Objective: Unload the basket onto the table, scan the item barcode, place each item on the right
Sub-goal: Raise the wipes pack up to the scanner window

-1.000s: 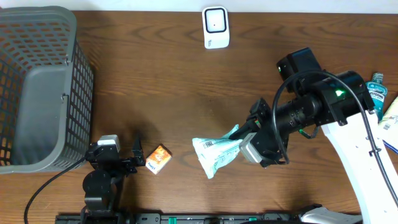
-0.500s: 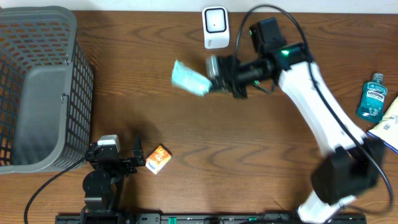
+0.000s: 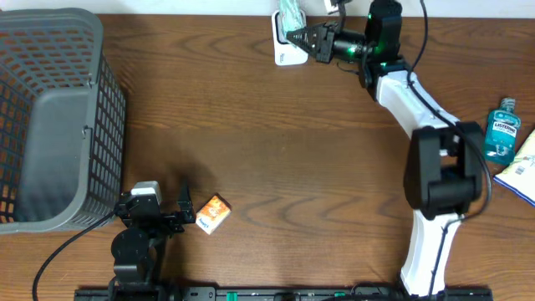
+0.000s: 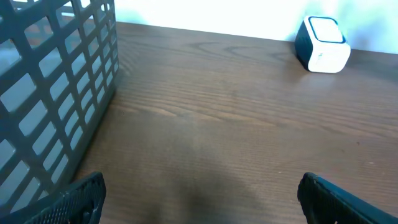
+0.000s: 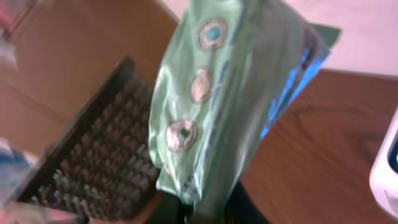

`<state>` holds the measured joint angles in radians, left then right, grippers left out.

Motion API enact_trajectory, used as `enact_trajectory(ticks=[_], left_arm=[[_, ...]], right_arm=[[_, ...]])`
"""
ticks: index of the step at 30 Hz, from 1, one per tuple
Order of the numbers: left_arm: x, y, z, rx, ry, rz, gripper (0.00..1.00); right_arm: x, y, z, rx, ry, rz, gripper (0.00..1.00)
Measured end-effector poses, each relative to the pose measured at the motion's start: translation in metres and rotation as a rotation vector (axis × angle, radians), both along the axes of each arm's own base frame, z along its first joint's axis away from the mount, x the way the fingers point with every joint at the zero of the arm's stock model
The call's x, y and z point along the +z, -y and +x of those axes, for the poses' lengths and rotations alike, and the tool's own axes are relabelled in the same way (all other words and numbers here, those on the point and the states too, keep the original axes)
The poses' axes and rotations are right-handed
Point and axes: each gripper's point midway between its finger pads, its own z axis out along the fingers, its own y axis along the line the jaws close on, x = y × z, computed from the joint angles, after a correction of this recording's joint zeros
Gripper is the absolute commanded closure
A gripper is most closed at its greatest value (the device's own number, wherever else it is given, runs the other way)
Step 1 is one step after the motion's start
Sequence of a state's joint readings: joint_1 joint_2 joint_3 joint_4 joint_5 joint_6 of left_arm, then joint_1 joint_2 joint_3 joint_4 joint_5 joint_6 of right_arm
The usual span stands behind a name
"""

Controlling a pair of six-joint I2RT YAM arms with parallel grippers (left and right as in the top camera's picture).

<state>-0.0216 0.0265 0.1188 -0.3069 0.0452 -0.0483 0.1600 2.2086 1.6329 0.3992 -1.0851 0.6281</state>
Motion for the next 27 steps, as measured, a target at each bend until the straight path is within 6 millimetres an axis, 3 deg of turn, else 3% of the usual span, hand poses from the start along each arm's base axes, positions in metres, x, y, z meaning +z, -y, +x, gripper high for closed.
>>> enact_trajectory(ticks=[3,4,10,13,20,27], left_arm=[[0.000,0.000,0.000,0.000,0.000,0.000,0.02],[0.000,0.000,0.000,0.000,0.000,0.000,0.02],[0.000,0.000,0.000,0.000,0.000,0.000,0.02],[0.000,0.000,0.000,0.000,0.000,0.000,0.02],[0.000,0.000,0.000,0.000,0.000,0.000,0.02],[0.000,0.000,0.000,0.000,0.000,0.000,0.02]], right_arm=[[-0.023,0.003,0.017,-0.033,-0.113,0.089,0.99],[-0.040,0.004,0.022,-0.045,-0.193,0.128,0.99],[-0.087,0.007,0.035,-0.081,-0.432,0.216,0.99],[-0.086,0.007,0.045,-0.078,-0.421,0.235,0.99],[-0.060,0.002,0.057,-0.026,-0.362,0.257,0.99],[-0.088,-0.001,0.052,-0.009,-0.508,0.228,0.98]])
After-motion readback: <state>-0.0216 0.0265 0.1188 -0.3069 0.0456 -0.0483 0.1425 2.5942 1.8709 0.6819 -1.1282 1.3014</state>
